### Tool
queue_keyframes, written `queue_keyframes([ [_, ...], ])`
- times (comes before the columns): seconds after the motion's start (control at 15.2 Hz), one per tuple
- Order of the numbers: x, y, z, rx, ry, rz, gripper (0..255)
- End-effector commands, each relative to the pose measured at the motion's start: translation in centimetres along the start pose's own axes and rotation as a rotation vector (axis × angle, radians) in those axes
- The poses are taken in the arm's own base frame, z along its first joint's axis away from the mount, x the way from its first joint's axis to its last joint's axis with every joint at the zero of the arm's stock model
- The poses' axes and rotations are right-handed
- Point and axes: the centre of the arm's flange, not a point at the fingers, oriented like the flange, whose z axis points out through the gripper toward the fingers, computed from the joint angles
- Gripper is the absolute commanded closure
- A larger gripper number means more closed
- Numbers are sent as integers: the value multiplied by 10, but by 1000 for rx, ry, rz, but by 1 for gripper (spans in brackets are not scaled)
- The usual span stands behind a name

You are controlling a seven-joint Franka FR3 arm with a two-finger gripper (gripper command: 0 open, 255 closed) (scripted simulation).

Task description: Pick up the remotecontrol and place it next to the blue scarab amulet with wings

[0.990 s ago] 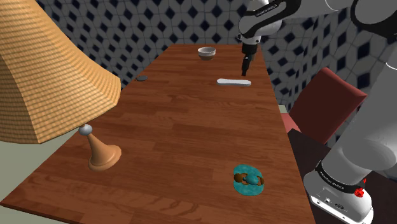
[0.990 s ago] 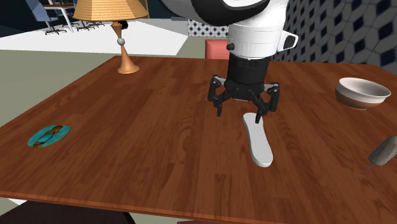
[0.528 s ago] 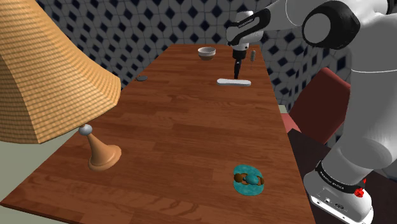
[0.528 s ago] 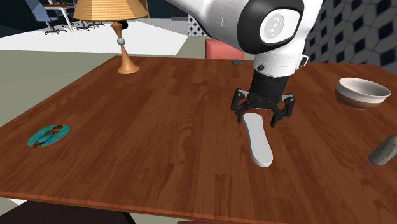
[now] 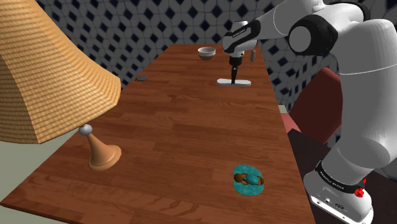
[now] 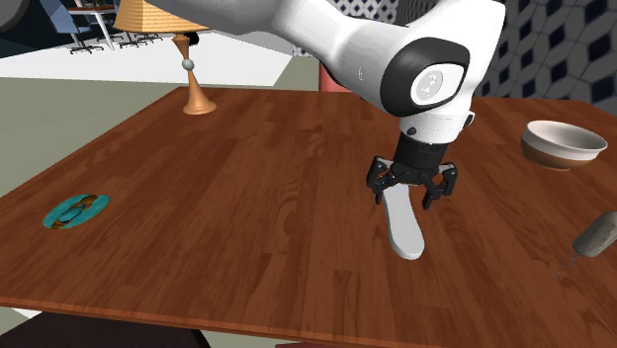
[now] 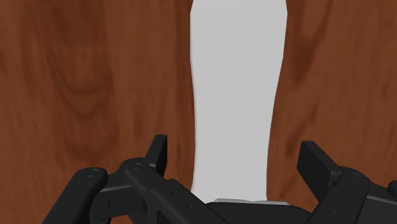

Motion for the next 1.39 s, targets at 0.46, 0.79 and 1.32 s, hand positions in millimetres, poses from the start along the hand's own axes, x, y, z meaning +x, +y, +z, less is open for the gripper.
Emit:
queue_keyframes([
  [0.46,-1,0,13,0,0,0,0],
  [0.79,-1,0,13,0,0,0,255],
  [1.32,-1,-1,3,0,0,0,255],
])
